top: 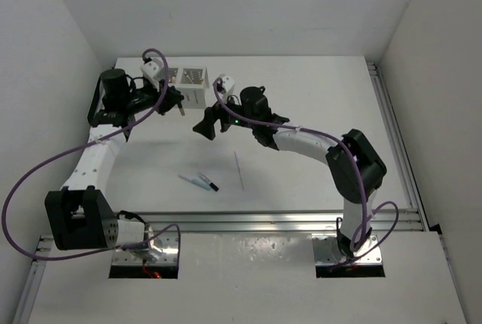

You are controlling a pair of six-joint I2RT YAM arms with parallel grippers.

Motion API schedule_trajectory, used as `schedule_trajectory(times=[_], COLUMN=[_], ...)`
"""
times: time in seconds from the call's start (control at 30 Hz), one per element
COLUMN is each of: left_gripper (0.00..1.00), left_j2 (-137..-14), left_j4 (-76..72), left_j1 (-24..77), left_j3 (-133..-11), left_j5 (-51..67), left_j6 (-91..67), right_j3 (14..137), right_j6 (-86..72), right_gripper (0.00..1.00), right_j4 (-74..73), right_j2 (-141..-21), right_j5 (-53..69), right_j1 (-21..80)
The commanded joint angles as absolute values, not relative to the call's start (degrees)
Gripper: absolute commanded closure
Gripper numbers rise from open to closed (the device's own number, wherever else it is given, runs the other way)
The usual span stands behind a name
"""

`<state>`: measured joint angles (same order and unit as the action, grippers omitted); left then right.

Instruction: Organize the makeup

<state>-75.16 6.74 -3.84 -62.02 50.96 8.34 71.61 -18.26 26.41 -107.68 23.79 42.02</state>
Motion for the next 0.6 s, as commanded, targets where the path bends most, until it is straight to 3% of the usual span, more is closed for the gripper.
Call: schedule_trajectory(times=[0.0, 0.1, 0.23, 0.57], left_gripper=[1.00, 1.00, 1.00, 1.00], left_j2=[-77.5, -81.4, -87.4, -105.7], left_j4=[-3.3, -13.9, -30.3, -35.3], left_j1=[-4.2, -4.2, -4.2, -6.0], left_j3=[-66.2, -66.2, -66.2, -81.2], left_j5=[35.1, 27.8, 22.8, 22.3], left_j6=[13.8, 17.4, 21.1, 14.7], right_j3=[73.2, 79.0, 86.1, 77.7], right_j6=[-19.5, -14.9, -15.2, -14.1], right_gripper=[0.01, 0.01, 0.04, 0.08], right_j4=[19.3, 3.0, -13.9, -10.8], right_j2=[-107.4, -109.2, -114.0, -113.2], right_j5=[13.1, 0.9, -5.4, -5.8], right_j1=[40.2, 40.5, 40.7, 41.0])
